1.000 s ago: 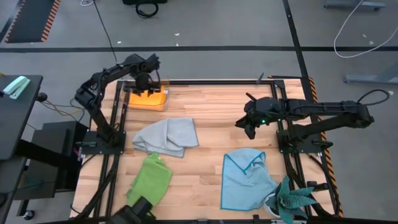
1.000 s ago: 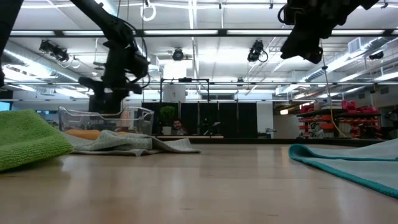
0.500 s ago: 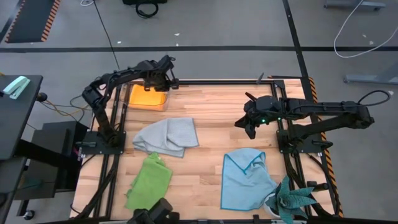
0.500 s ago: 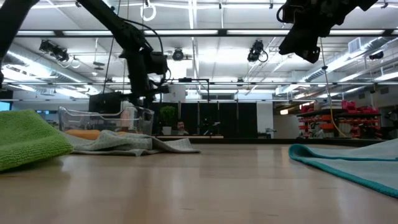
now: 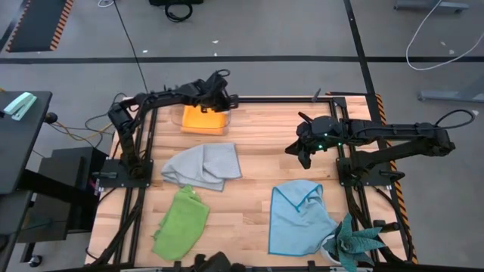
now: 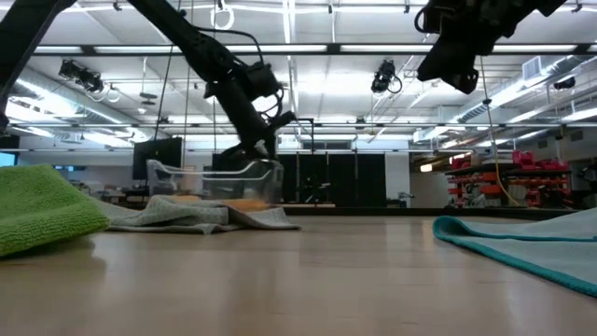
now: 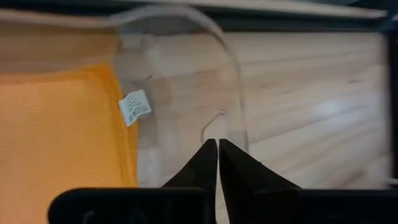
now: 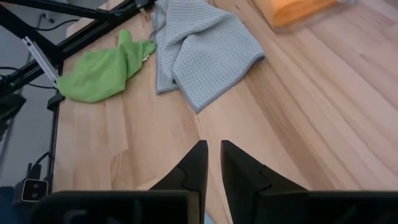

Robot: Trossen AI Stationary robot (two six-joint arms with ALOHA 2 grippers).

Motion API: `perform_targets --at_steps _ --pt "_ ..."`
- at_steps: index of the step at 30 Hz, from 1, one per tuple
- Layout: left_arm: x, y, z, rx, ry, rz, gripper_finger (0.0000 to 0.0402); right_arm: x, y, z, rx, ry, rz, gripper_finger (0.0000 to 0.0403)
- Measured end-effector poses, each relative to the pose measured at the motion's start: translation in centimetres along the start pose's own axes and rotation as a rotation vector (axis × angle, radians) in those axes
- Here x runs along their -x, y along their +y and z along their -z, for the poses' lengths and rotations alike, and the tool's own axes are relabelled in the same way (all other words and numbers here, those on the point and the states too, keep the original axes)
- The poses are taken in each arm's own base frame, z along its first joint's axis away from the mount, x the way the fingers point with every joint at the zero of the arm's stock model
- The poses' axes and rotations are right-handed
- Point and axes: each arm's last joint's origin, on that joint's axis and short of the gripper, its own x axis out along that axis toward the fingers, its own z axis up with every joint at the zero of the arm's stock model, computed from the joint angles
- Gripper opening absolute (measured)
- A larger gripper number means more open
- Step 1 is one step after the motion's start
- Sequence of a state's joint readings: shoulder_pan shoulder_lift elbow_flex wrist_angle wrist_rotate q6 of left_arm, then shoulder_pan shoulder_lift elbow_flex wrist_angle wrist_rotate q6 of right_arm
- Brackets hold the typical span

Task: Fold microfiber towels
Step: Move the transparent bin to the top right of the table

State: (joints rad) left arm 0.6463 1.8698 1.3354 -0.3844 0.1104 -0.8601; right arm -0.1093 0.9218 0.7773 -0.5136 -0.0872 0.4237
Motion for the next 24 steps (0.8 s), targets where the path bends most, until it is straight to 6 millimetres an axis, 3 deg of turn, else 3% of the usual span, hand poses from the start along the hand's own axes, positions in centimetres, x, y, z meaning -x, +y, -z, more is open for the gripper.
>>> perform_targets --at_steps 8,12,16,18,21,24 --pt "-0.6 -3.7 0.3 0.008 -0.102 0.221 0.0012 0.0 0.2 -0.4 0.003 -0.040 -0.018 0.0050" --pt "-3.0 -5.9 0.5 -0.018 -0.043 0.259 0.0013 0.0 0.1 -0.5 -0.012 -0.050 -0.016 0.0050" --pt "-4.8 -9.4 0.2 -0.113 -0.002 0.356 0.0006 0.0 -0.1 -0.7 -0.053 -0.061 -0.009 0.0050" --pt "-4.2 -11.4 -0.4 -0.192 -0.009 0.411 0.0005 0.1 -0.2 -0.7 -0.072 -0.066 -0.007 0.0050" --pt "-1.7 -13.5 -1.5 -0.287 -0.040 0.430 0.0011 0.1 -0.1 -0.8 -0.078 -0.078 -0.008 0.0050" --pt "1.2 -14.4 -3.0 -0.351 -0.057 0.365 0.0024 0.2 -0.3 -1.2 -0.083 -0.112 -0.010 0.0050"
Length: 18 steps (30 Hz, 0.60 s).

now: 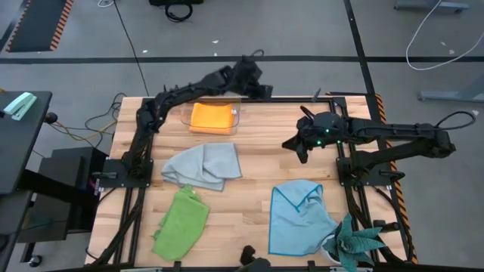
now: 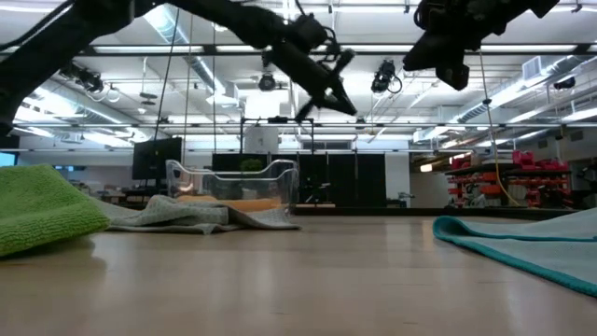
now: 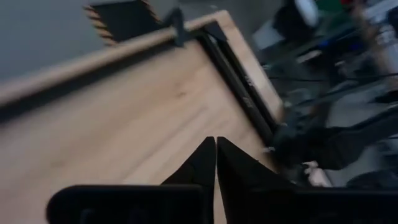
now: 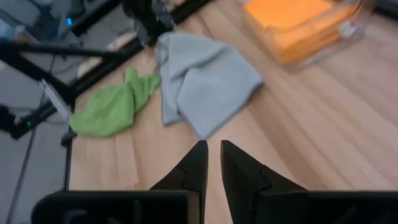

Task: Fold microfiber towels
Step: Move the transparent bin to the top right of the table

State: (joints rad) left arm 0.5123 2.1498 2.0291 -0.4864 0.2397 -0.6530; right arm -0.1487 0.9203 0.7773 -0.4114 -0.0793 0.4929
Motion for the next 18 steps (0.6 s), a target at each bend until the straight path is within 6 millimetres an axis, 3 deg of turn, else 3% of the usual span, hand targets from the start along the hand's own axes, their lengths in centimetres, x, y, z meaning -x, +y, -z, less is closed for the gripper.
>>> perform_targets --at_steps 7,12,18 --pt "6.5 -1.7 -2.0 -0.114 0.076 -0.333 0.0016 -0.4 -1.8 -1.9 -0.055 -0.119 0.053 0.0044" --pt "11.6 -1.6 -1.8 -0.135 0.103 -0.477 0.0008 -2.6 -3.8 -3.3 -0.118 -0.078 0.120 0.0019" --pt "17.4 -1.6 -1.8 -0.140 0.057 -0.668 0.0025 -6.1 -4.3 -8.1 -0.065 -0.055 0.144 0.0007"
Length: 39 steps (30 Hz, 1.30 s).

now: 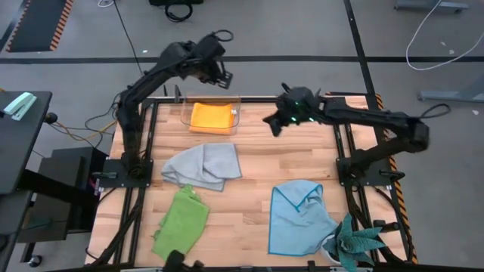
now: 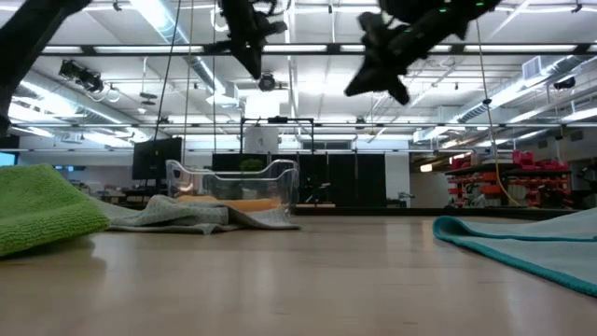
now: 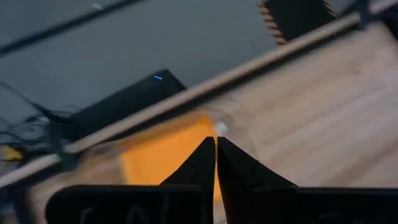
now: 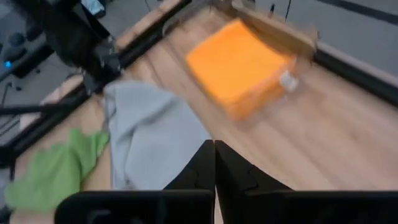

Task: Fold microfiber towels
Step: Move the transparent bin to the top right of the table

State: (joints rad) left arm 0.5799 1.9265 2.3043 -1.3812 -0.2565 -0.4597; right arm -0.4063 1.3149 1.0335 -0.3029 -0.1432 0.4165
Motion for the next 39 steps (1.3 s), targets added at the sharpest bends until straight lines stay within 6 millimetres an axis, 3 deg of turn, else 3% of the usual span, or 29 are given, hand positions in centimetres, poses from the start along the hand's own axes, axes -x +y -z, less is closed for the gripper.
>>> perform_targets --at_steps 4,7,12,16,23,29,39 --pt "2.7 1.5 0.3 0.002 -0.030 -0.004 0.0030 -2.8 0.0 -3.9 -0.009 0.001 0.027 0.0005" --pt "3.8 2.5 0.6 -0.045 -0.026 -0.019 0.0024 -5.7 -0.2 -5.7 -0.010 0.073 0.050 0.0004" --pt "5.7 3.9 0.7 -0.063 -0.061 -0.026 0.0010 -10.7 -0.3 -7.1 -0.002 0.199 0.079 0.0003" --pt "6.0 4.3 0.7 -0.091 -0.063 -0.036 0.0011 -13.4 -0.5 -8.1 0.002 0.242 0.116 0.0002" --pt "6.1 4.5 0.7 -0.150 -0.063 -0.045 0.0030 -16.6 -1.2 -8.6 0.041 0.323 0.213 0.0001" --pt "6.1 4.5 0.7 -0.174 -0.062 -0.046 0.0022 -18.7 -2.5 -8.0 0.036 0.370 0.252 0.0000" --pt "6.2 4.7 0.7 -0.205 -0.062 -0.051 0.0014 -19.2 -4.2 -6.7 0.079 0.471 0.375 0.0000"
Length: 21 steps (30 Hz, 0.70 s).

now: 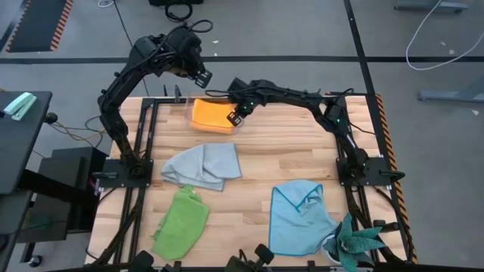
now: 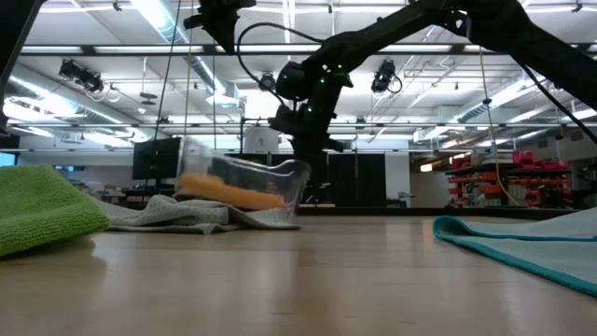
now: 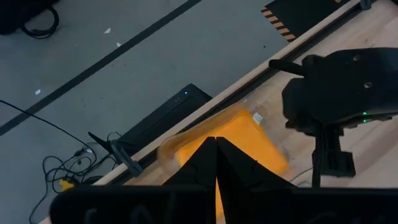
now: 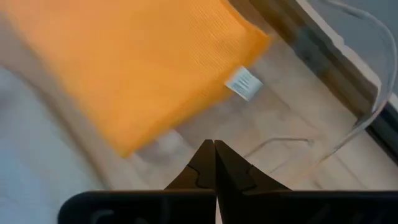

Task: Fold microfiber towels
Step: Move the transparent bin to the top right of the table

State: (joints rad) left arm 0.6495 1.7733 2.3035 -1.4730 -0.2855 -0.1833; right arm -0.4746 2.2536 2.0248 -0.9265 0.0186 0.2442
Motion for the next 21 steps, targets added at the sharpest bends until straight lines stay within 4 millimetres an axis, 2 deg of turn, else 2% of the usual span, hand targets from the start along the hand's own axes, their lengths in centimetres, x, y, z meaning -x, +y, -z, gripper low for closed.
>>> perform_targets --at_steps 7,16,21 --pt "-0.2 1.0 -0.1 0.012 0.005 -0.023 0.0028 0.7 -2.3 0.6 -0.013 0.095 0.098 0.0000" --pt "-0.4 2.1 -0.1 0.011 0.026 -0.048 0.0012 0.0 -5.5 2.9 -0.058 0.311 0.213 0.0000" --pt "-0.6 2.8 0.0 0.014 0.045 -0.063 0.0014 -0.7 -6.8 4.2 -0.106 0.371 0.236 0.0001"
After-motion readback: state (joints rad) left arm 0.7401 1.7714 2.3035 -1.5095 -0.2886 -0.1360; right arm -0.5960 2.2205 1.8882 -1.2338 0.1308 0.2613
